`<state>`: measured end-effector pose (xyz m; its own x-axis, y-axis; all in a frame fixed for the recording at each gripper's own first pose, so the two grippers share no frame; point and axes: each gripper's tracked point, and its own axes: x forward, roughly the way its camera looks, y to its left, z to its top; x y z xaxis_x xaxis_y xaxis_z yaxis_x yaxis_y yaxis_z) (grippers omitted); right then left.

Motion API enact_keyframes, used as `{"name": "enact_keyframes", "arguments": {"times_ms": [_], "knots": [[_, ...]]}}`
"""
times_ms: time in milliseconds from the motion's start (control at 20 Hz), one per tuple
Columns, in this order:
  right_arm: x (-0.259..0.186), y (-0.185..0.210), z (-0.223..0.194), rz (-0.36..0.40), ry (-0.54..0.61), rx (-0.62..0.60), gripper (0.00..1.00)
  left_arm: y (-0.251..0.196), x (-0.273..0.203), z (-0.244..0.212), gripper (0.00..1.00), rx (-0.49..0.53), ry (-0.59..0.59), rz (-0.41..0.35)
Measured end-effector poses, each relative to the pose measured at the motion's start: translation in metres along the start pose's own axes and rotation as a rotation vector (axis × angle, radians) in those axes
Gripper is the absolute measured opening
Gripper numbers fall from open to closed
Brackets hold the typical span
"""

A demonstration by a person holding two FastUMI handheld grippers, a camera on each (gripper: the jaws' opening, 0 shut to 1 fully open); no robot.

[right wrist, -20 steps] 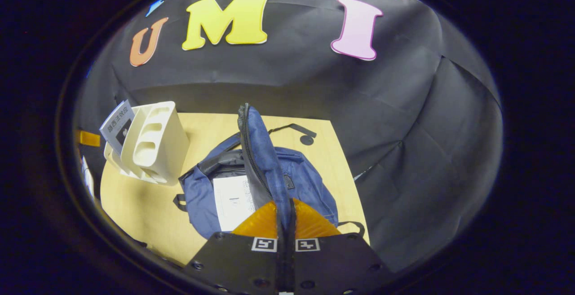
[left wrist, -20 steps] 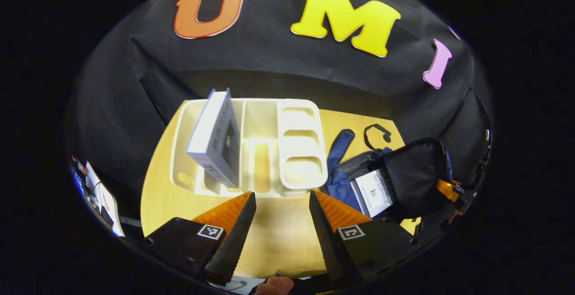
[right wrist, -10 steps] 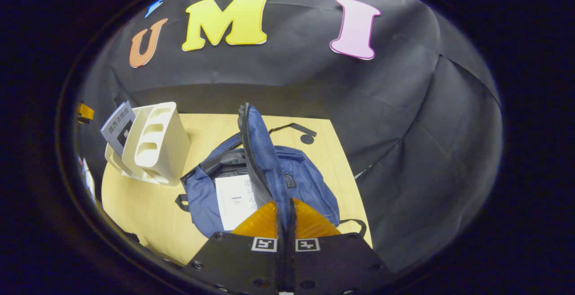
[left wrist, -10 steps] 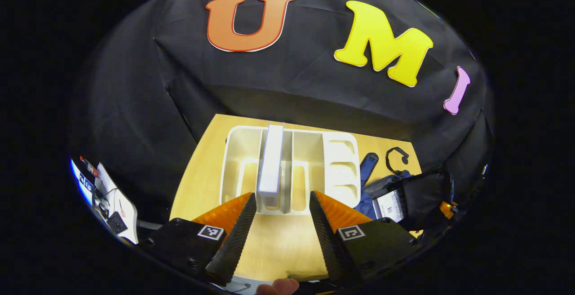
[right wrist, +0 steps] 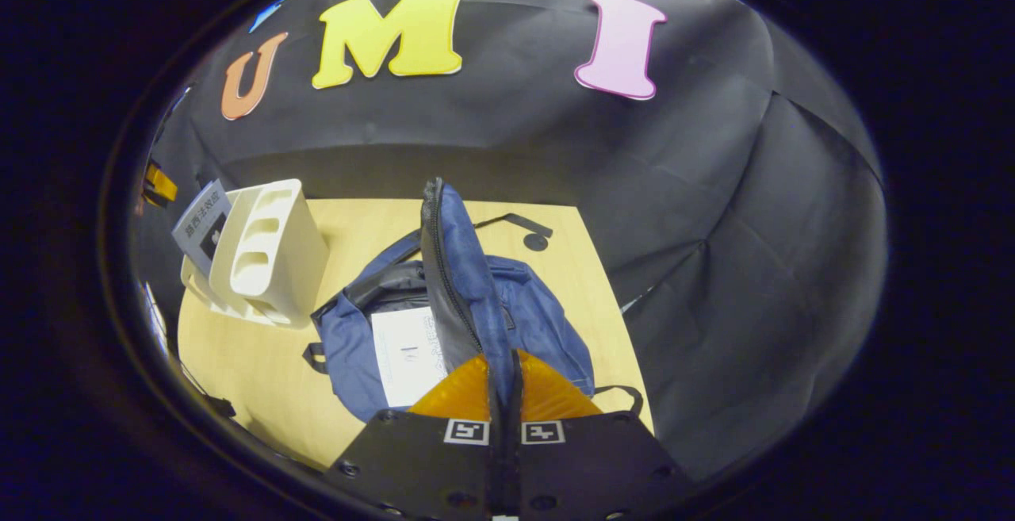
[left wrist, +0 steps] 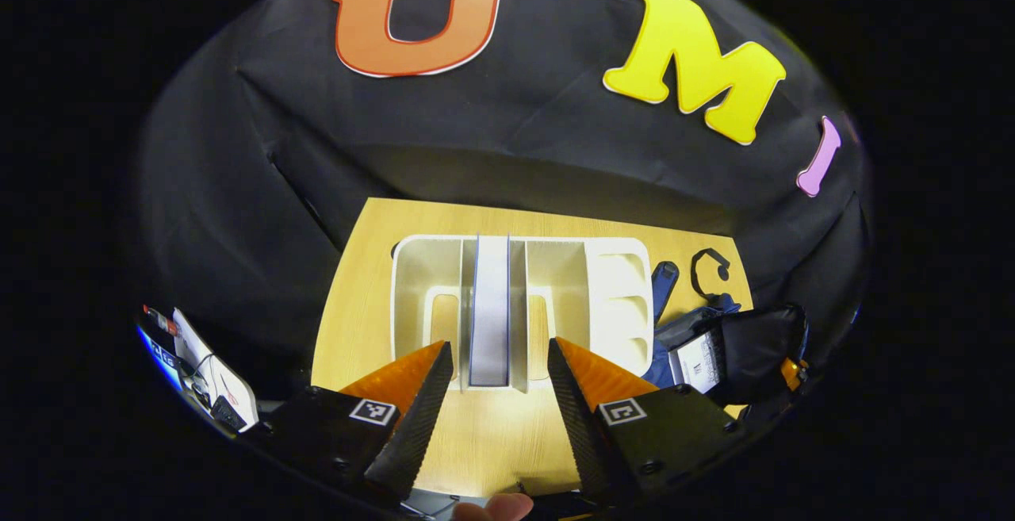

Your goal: Open the schoolbag, grab two books from the bookshelf and put them into the schoolbag.

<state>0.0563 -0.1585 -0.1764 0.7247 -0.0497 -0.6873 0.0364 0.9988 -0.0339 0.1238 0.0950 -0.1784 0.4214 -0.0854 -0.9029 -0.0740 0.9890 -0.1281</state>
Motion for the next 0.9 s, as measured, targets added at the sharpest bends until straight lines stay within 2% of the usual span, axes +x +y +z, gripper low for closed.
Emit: {"name": "enact_keyframes", "arguments": {"times_ms": [800, 850, 900], "knots": [[0.011, -0.010, -0.002, -0.047, 0.036, 0.036, 0.00, 0.011, 0.075, -0.009, 0.77, 0.050, 0.241, -0.011], [0.011, -0.009, -0.003, -0.046, 0.039, 0.039, 0.00, 0.012, 0.079, -0.011, 0.87, 0.052, 0.257, -0.006], [0.012, -0.008, -0.004, -0.044, 0.044, 0.044, 0.00, 0.013, 0.082, -0.013, 0.87, 0.056, 0.271, -0.006]]}}
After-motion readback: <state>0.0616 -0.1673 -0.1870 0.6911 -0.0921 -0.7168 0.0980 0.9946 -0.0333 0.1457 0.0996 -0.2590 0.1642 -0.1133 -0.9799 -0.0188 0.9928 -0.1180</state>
